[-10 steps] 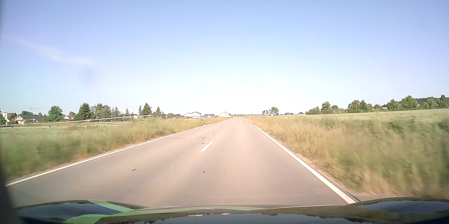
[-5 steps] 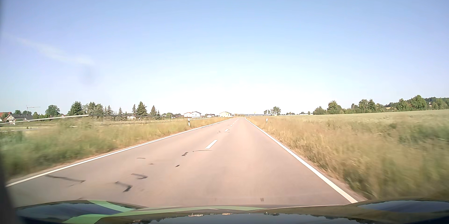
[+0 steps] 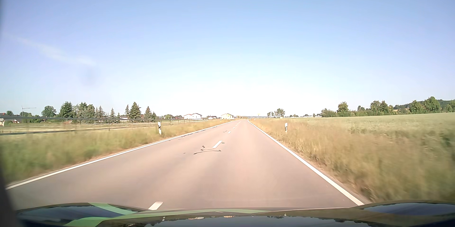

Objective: Follow the waypoints while adhering to traffic rules and regulations

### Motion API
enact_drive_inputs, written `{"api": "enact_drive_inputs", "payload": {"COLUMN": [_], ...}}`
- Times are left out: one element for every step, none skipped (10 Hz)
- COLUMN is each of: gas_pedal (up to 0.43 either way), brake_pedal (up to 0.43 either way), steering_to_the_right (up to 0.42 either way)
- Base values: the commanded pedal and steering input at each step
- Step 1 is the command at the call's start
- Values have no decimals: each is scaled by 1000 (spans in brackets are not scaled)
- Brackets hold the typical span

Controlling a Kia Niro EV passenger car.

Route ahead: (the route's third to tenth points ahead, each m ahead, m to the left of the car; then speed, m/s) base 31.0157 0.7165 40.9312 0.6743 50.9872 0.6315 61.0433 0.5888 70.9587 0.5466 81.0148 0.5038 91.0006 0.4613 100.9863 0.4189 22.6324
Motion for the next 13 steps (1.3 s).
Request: {"api": "enact_drive_inputs", "payload": {"gas_pedal": [268, 268, 268, 268, 268, 268, 268, 260, 260, 260, 228, 220, 220], "brake_pedal": [0, 0, 0, 0, 0, 0, 0, 0, 0, 0, 0, 0, 0], "steering_to_the_right": [1, 1, 0, 0, 0, -1, -2, -2, -2, -2, -3, -2, -2]}}
